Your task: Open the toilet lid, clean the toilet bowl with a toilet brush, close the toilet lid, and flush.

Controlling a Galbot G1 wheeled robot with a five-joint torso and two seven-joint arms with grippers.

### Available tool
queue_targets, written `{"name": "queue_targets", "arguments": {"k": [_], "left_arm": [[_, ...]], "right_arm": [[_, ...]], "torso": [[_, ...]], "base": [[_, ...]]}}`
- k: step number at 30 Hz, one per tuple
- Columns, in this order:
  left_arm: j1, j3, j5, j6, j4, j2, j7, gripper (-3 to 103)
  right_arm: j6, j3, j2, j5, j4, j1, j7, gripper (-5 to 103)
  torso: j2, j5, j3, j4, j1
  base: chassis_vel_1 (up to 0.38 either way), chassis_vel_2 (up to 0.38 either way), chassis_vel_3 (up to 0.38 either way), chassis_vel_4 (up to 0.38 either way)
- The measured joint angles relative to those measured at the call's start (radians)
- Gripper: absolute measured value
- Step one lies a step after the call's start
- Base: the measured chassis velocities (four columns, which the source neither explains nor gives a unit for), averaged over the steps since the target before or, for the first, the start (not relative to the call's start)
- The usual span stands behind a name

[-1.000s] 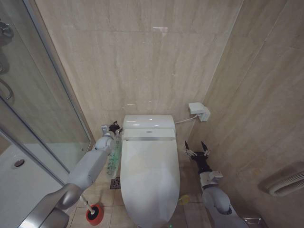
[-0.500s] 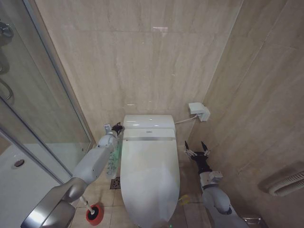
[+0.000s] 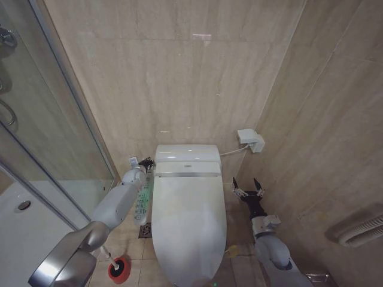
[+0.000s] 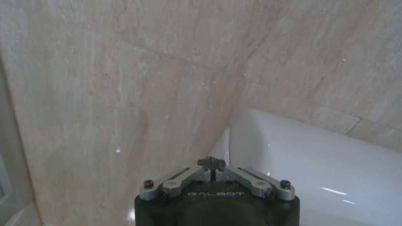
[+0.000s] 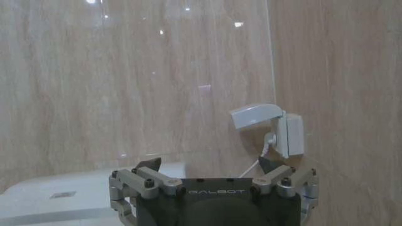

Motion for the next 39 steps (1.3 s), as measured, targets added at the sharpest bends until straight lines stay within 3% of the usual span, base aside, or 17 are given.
{"name": "queue_targets", "arguments": {"k": [13, 25, 39], "left_arm": [[0.010, -0.025, -0.021, 0.061, 0.023, -0.027, 0.011, 0], [-0.002, -0.043, 0.004, 0.053, 0.065, -0.022, 0.012, 0], [0.028, -0.056, -0.023, 0.091, 0.036, -0.019, 0.024, 0]], "right_arm": [[0.000, 0.000, 0.000, 0.000, 0.000, 0.000, 0.000, 100], [0.000, 0.000, 0.000, 0.000, 0.000, 0.000, 0.000, 100], [0.000, 0.000, 0.000, 0.000, 0.000, 0.000, 0.000, 100]], "torso": [[0.000, 0.0000, 0.000, 0.0001, 0.000], [0.000, 0.0002, 0.000, 0.0000, 0.000], [0.000, 0.0003, 0.000, 0.0007, 0.000]], "base": [[0.000, 0.000, 0.000, 0.000], [0.000, 0.000, 0.000, 0.000], [0.000, 0.000, 0.000, 0.000]]}}
